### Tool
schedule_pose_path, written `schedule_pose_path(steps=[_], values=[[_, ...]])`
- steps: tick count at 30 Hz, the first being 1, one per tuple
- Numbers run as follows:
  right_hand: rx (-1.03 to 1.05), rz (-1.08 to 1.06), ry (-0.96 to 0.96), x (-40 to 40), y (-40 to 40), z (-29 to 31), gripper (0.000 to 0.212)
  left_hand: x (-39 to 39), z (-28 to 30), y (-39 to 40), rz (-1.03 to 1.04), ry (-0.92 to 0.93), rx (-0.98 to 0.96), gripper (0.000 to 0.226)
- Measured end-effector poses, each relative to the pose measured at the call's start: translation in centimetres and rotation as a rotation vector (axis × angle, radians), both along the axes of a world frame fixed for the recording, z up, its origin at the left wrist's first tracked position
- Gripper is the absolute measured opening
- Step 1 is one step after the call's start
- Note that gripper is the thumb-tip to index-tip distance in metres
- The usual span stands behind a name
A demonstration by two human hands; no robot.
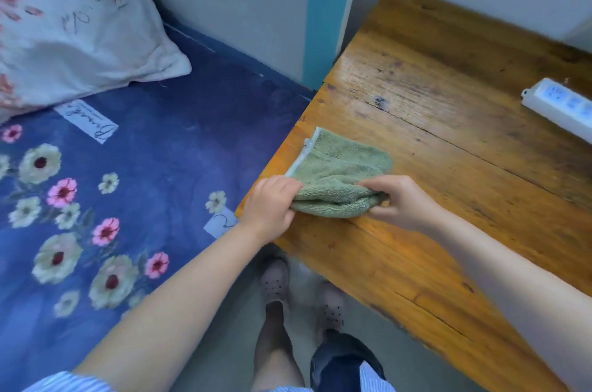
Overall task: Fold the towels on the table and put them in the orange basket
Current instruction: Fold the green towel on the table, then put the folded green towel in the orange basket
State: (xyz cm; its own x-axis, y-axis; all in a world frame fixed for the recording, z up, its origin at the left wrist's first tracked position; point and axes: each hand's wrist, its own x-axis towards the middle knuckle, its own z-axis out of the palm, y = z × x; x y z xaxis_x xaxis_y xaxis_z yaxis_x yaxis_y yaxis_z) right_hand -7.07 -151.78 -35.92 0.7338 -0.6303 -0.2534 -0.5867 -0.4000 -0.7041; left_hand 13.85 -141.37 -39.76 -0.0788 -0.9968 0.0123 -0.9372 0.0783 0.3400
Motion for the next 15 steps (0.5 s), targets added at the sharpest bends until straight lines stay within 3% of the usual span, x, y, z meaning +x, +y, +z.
schedule_pose_path(steps=[4,7,10,13,15], values=[[0.139,0.029,-0.128,1.6,0.4,3.5,0.070,1.4,4.8,3.0,0.189,0.107,-0.003,0.040],[0.069,0.192,-0.103,5.3,2.8,5.1,0.094,3.5,8.6,6.9,0.323,0.126,-0.025,0.035],[-0.070,0.296,-0.063,9.8,6.4,5.4,0.079,5.5,11.5,11.9,0.360,0.063,0.035,0.028],[-0.167,0.450,-0.098,15.1,10.9,7.2,0.047,8.3,13.8,19.0,0.558,0.028,0.105,0.029],[-0.213,0.557,-0.122,18.5,14.0,8.5,0.039,9.8,14.9,24.2,0.681,0.050,0.202,0.031]])
